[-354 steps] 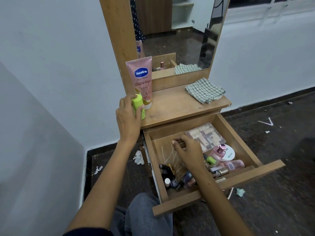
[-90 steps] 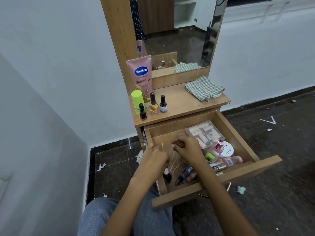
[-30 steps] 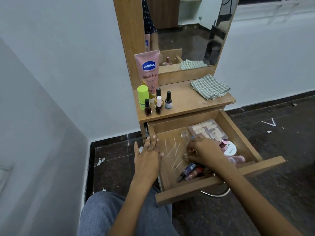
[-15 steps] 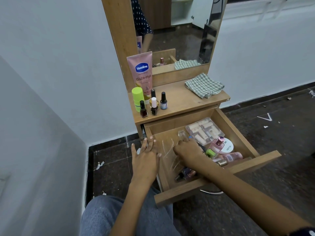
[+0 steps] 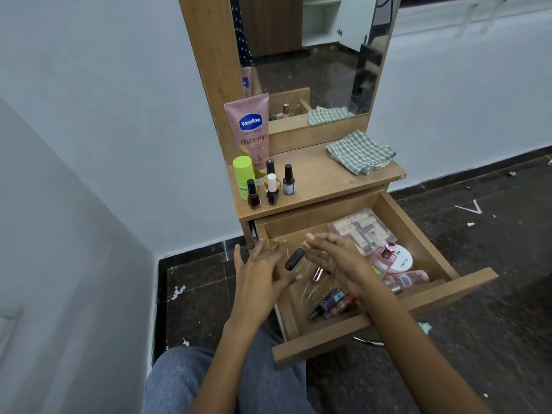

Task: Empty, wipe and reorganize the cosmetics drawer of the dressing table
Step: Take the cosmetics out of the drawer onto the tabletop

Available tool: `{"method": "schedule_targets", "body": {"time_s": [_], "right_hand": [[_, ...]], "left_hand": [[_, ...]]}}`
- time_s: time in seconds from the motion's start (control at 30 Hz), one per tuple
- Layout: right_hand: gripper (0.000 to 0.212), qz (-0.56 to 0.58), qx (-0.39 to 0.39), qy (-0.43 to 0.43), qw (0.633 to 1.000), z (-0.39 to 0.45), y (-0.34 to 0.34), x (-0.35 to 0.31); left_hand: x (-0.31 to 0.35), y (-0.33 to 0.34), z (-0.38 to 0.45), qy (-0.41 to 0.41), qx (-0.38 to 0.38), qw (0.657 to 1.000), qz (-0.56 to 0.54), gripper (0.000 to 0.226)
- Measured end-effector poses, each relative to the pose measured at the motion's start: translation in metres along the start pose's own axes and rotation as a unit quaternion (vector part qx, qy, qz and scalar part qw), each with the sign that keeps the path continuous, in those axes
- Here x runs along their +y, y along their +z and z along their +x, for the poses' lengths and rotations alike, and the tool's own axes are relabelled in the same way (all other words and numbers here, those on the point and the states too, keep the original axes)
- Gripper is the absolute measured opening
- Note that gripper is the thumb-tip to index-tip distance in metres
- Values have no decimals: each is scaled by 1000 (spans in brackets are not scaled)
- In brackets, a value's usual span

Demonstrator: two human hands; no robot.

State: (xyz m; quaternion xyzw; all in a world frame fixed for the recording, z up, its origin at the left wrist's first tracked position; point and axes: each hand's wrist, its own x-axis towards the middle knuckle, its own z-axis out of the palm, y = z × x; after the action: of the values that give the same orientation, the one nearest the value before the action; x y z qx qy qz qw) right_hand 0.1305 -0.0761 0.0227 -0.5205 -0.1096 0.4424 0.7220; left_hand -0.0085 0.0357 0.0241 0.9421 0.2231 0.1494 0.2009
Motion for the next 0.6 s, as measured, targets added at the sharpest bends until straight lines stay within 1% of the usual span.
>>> {"method": "schedule_targets", "body": {"time_s": [0.1,0.2,0.27,0.33,0.4,0.5,0.6], "right_hand": [[22,58,-15,50,997,3,-1,2],[23,64,-36,80,994,1,3,0],[22,34,-40,83,995,-1,5,-2],[21,-26,-27,79,996,-3,7,-2],[25,-76,-10,68,995,-3,8,-1],[28,-107,36,50,992,0,8,1],[33,-135,74,25,988,4,6,1]], "left_hand": [[7,9,1,4,98,991,-92,54],[17,16,4,-18,164,974,-153,41],[24,17,5,-33,187,967,-171,35],[26,16,7,-41,210,960,-179,24],[25,11,9,-57,234,954,-179,16],[20,-4,13,-102,287,933,-190,17],[9,-24,21,-120,339,917,-175,20]]}}
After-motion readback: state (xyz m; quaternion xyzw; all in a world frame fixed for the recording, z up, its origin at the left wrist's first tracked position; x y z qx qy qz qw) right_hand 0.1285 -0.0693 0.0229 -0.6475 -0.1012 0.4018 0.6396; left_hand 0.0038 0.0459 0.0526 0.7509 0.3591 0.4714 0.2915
